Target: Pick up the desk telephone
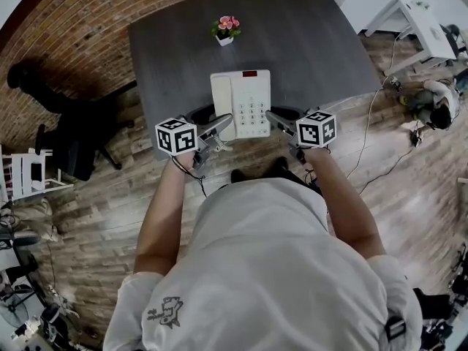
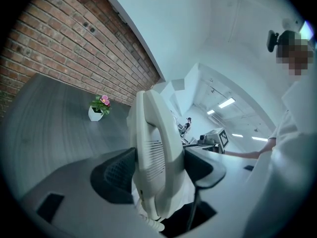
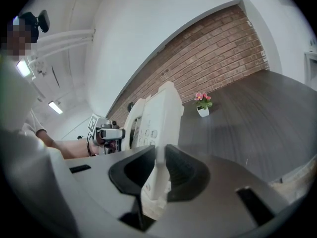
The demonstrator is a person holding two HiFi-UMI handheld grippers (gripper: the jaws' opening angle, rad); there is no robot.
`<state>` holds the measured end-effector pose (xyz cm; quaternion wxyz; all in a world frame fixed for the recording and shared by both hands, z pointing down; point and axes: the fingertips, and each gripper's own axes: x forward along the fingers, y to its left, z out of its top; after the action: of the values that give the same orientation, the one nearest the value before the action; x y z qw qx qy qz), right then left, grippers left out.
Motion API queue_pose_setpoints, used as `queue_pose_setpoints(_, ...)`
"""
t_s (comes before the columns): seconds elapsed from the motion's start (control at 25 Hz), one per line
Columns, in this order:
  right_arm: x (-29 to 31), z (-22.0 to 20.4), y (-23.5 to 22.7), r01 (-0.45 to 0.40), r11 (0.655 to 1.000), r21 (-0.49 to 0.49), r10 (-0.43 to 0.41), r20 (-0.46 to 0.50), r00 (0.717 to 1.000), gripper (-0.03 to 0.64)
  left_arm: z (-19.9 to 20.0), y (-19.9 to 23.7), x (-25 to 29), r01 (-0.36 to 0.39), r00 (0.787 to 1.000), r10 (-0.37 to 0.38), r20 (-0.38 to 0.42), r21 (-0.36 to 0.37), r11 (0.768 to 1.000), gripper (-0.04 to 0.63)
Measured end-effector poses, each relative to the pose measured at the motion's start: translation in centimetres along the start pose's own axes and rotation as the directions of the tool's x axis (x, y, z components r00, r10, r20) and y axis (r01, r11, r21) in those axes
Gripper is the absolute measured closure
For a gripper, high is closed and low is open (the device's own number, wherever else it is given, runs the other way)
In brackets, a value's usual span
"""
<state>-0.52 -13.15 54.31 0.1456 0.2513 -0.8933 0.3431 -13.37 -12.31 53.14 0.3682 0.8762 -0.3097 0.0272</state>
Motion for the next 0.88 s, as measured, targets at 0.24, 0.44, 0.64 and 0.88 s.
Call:
queue_pose_setpoints(0.24,-2.1,-1.1,0.0,-0.006,1.000,-0.013,0.006,0.001,1.000,0.541,-1.4,-2.0,0.6,-0.009,1.000,0.009,0.009,0.005,1.000,0.272)
queue_pose_setpoints(0.44,-2.7,-1.4,0.0,-0.030,1.000,-0.008,0.030,-0.020,0.999,0.541,-1.6,-2.8,0.7,-0.029,0.999,0.029,0.017,-0.004,1.000,0.272)
queue_pose_setpoints(0.64,-3.6,-1.8,-0.5,-0.053,0.999,-0.009,0.052,-0.056,0.997,0.541,-2.5,-3.7,1.2,-0.056,0.998,0.057,0.031,-0.034,0.998,0.272)
queue_pose_setpoints(0.88,-6.3,-2.4,-1.6,-0.079,0.997,-0.020,0.077,-0.079,0.994,0.541,-3.8,-6.0,3.0,-0.088,0.995,0.090,0.051,-0.055,0.995,0.272)
